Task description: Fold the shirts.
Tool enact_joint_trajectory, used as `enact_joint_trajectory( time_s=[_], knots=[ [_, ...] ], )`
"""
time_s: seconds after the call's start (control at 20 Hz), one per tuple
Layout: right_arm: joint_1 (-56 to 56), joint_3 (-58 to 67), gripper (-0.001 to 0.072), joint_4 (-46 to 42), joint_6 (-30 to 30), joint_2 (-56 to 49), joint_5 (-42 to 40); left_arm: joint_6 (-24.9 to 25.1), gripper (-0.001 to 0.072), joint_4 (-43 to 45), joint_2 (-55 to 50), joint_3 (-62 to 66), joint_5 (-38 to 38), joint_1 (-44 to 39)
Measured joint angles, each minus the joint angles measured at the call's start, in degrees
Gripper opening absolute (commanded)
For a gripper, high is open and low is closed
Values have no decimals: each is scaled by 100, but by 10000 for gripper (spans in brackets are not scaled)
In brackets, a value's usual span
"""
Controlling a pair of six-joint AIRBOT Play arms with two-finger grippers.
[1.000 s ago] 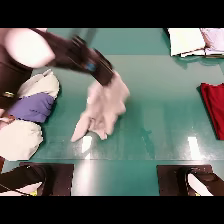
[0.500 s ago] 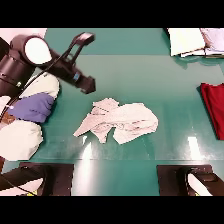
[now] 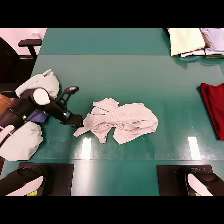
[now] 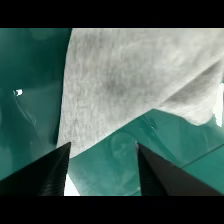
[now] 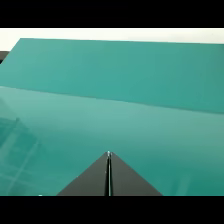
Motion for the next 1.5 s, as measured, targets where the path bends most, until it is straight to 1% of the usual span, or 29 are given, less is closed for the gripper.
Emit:
enact_joint_trajectory(
  time_s=[0.2,0.45,0.5,0.55,0.6,0.8,0.95,1.0,1.05,1.1,1.15,1.2,1.3,1.4,1.5],
  knots=[
    [0,0,14,17,0,-142,157,11,492,-101,57,-610,619,31],
    [0,0,14,31,0,-197,238,11,487,-173,79,-935,962,46],
    [0,0,14,28,0,-201,240,7,414,-188,81,-960,992,48],
    [0,0,14,28,0,-203,243,7,195,-186,81,-981,1056,46],
    [0,0,14,31,0,-205,249,4,26,-155,70,-1014,1108,48],
    [-2,-2,14,17,0,-208,380,13,21,-289,74,-892,1106,42],
    [-144,-254,14,-7,0,-199,874,11,21,-192,81,-273,929,42],
    [-223,-459,35,-15,0,-181,1091,11,21,-114,81,20,883,42],
    [-310,-763,285,-11,2,-160,1300,9,21,-52,81,302,841,42],
    [-396,-1099,556,-17,2,-146,1462,9,21,-4,81,601,837,42],
    [-487,-1517,595,-28,0,-144,1585,9,21,44,81,870,820,42],
    [-557,-1965,595,-26,2,-168,1663,11,21,72,83,1095,817,42],
    [-621,-2780,592,-11,2,-323,1609,11,21,114,83,1438,820,42],
    [-527,-3458,561,162,-59,-638,1298,9,21,138,81,1628,822,42],
    [-282,-3801,556,354,-160,-1051,898,9,21,151,81,1727,817,42]
  ],
)
